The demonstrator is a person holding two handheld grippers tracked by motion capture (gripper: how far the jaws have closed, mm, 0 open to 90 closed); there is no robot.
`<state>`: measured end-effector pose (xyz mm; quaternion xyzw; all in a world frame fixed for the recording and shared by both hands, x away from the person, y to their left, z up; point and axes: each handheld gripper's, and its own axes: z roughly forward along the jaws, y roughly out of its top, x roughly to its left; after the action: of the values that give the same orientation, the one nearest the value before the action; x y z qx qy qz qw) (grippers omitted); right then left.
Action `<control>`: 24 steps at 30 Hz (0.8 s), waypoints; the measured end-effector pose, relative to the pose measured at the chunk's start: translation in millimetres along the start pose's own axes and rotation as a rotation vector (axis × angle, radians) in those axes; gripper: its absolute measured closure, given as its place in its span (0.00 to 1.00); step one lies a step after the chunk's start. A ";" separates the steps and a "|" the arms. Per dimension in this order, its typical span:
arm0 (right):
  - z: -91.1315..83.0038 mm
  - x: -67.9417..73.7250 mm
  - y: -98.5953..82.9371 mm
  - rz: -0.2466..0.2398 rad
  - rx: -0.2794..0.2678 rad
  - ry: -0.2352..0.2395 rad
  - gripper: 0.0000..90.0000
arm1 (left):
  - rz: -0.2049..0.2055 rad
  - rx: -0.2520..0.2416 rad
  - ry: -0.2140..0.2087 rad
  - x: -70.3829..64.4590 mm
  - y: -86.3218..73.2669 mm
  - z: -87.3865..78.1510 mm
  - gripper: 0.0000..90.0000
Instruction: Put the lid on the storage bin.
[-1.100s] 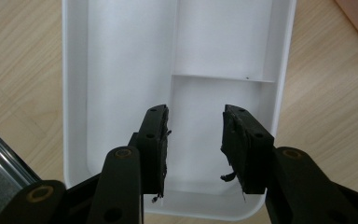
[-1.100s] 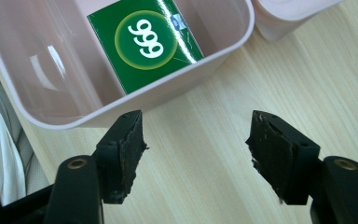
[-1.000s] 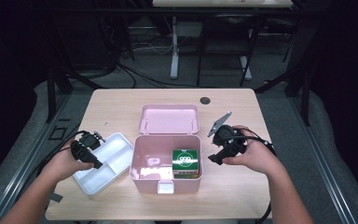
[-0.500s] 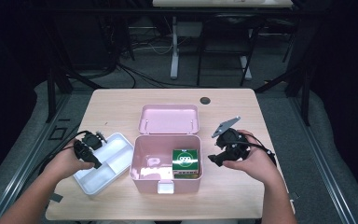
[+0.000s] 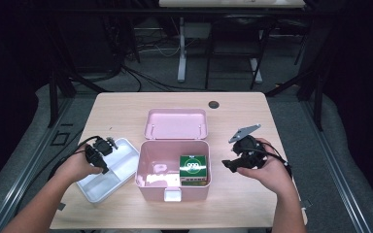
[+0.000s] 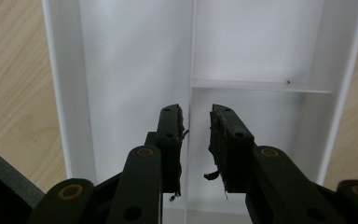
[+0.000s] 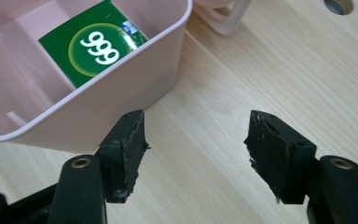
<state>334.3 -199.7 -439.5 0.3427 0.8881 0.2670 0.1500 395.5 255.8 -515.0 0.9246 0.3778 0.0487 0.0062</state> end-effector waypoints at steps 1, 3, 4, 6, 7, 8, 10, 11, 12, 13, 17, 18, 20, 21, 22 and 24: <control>-0.5 -0.8 -0.4 0.003 0.001 -0.006 0.41 | 0.000 0.000 -0.002 0.4 0.6 1.2 0.82; -1.2 -1.4 -1.9 0.014 -0.004 -0.020 0.40 | 0.007 0.007 0.005 0.4 1.8 3.1 0.83; -0.8 -1.7 -2.5 0.019 -0.019 -0.019 0.39 | 0.009 0.007 0.007 0.4 2.3 4.1 0.83; -2.6 -2.4 -3.2 0.034 -0.024 -0.020 0.39 | 0.010 0.016 0.005 0.5 3.2 6.2 0.84; -3.7 -2.8 -3.5 0.039 -0.029 -0.016 0.41 | 0.008 0.018 0.007 0.8 3.6 7.1 0.84; -4.3 -2.9 -3.6 0.043 -0.037 -0.007 0.42 | 0.008 0.017 0.005 1.6 4.0 8.4 0.84; -5.0 -2.6 -3.6 0.049 -0.046 -0.006 0.42 | -0.001 0.018 0.001 2.0 4.3 9.4 0.85; -5.0 -2.4 -3.6 0.051 -0.047 -0.011 0.41 | -0.006 0.019 -0.011 3.9 4.8 12.1 0.85; -4.8 -2.5 -3.6 0.054 -0.046 -0.012 0.41 | -0.015 0.019 -0.012 4.6 4.9 14.1 0.86; -4.4 -2.7 -3.6 0.058 -0.045 -0.018 0.41 | -0.010 0.024 -0.009 5.5 5.1 14.8 0.87; -3.8 -3.9 -3.8 0.064 -0.053 -0.017 0.41 | -0.019 0.029 -0.024 7.0 5.3 20.0 0.88; -3.6 -4.0 -4.0 0.065 -0.052 -0.019 0.41 | -0.022 0.033 -0.030 7.7 5.6 20.9 0.88; -3.3 -4.0 -4.3 0.064 -0.055 -0.024 0.42 | -0.022 0.036 -0.038 8.0 6.2 22.0 0.91; -3.0 -3.9 -4.5 0.065 -0.055 -0.022 0.42 | -0.023 0.039 -0.043 8.1 6.7 22.2 0.92; -2.6 -4.1 -4.7 0.065 -0.054 -0.021 0.43 | -0.024 0.038 -0.041 7.5 7.2 22.8 0.92; -2.2 -4.0 -4.7 0.066 -0.048 -0.021 0.43 | -0.027 0.035 -0.040 7.2 7.4 23.3 0.92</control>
<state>333.7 -206.1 -440.1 0.3708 0.8681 0.2892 0.1586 408.0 256.1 -537.3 0.9201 0.3909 0.0236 -0.0020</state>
